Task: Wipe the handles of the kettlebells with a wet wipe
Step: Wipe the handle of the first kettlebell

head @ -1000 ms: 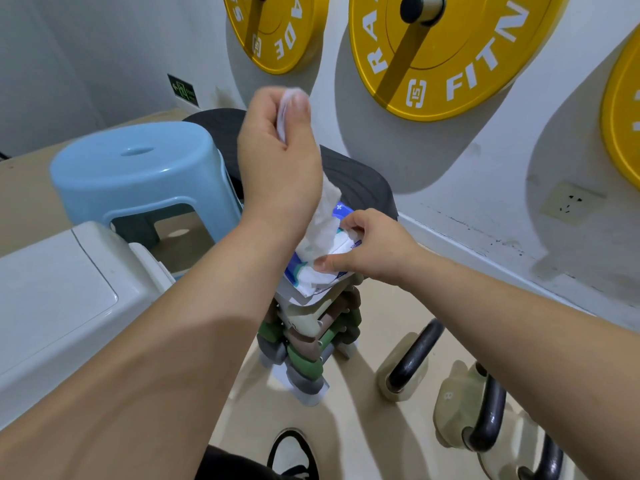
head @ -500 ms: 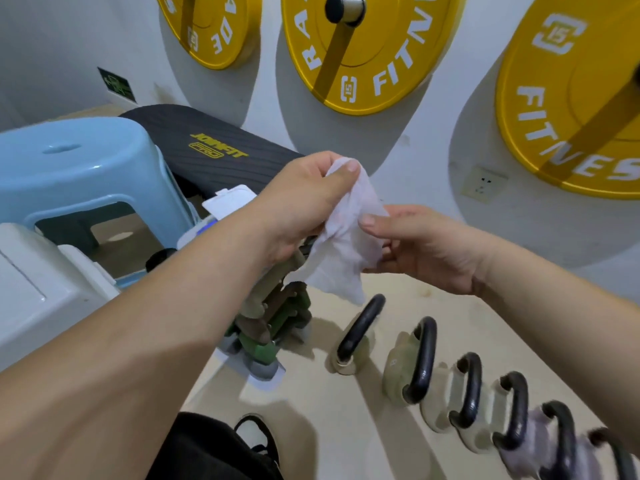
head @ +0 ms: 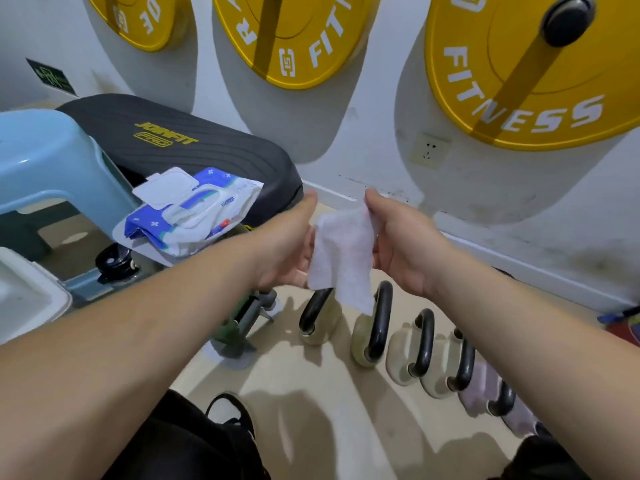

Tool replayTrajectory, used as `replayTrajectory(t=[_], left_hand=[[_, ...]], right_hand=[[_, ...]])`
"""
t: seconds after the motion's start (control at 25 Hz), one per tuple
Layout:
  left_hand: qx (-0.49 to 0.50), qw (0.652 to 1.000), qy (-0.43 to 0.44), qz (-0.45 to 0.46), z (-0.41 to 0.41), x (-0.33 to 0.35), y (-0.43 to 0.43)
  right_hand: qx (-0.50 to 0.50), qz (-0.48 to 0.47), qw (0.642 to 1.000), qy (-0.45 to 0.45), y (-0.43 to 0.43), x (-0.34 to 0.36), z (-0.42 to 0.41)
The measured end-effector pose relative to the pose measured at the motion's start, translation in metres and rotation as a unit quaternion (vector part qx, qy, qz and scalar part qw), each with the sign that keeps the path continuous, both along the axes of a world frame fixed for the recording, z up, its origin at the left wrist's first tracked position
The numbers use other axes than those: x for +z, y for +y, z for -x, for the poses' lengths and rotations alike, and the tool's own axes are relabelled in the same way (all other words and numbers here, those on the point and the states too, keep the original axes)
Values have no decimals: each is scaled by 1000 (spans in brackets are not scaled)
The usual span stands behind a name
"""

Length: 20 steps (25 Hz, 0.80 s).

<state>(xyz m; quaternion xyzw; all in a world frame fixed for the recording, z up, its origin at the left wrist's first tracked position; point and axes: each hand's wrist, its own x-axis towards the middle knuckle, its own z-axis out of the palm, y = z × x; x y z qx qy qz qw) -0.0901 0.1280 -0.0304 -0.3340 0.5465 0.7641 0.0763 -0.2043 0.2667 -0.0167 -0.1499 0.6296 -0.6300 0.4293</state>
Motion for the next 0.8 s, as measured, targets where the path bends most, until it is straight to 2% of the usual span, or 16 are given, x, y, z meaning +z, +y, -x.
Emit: replayTrajectory(t=[0.04, 0.12, 0.16, 0.24, 0.36, 0.44, 0.52, 0.6, 0.64, 0.72, 0.76, 0.8], left_hand=[[18, 998, 14, -54, 4, -3, 10], [124, 987, 63, -85, 11, -2, 22], [177, 978, 80, -71, 15, 1, 23], [211, 971, 110, -27, 16, 5, 25], [192, 979, 62, 15, 14, -8, 23], [184, 982, 35, 36, 10, -22, 14], [193, 975, -34, 104, 4, -39, 2], [205, 950, -95, 217, 1, -62, -14], [191, 940, -118, 257, 2, -73, -18], [76, 925, -197, 316, 12, -107, -22], [26, 896, -250, 366, 22, -122, -22], [-67, 855, -303, 415, 28, -140, -22]], right_hand=[[-14, -2, 1000, -11, -2, -3, 0], [-36, -11, 999, -18, -9, -8, -1], [-44, -25, 999, -9, -13, -11, -3], [-49, -63, 996, 36, -25, -21, -10], [-41, -105, 989, 93, -42, -43, -17], [-2, -153, 976, 153, -47, -57, -10], [49, -211, 950, 224, -49, -69, 5], [75, -249, 937, 232, -53, -84, 25], [86, -265, 934, 225, -55, -95, 35], [110, -294, 925, 214, -60, -120, 52], [121, -303, 920, 219, -63, -135, 60], [135, -312, 911, 235, -67, -153, 70]])
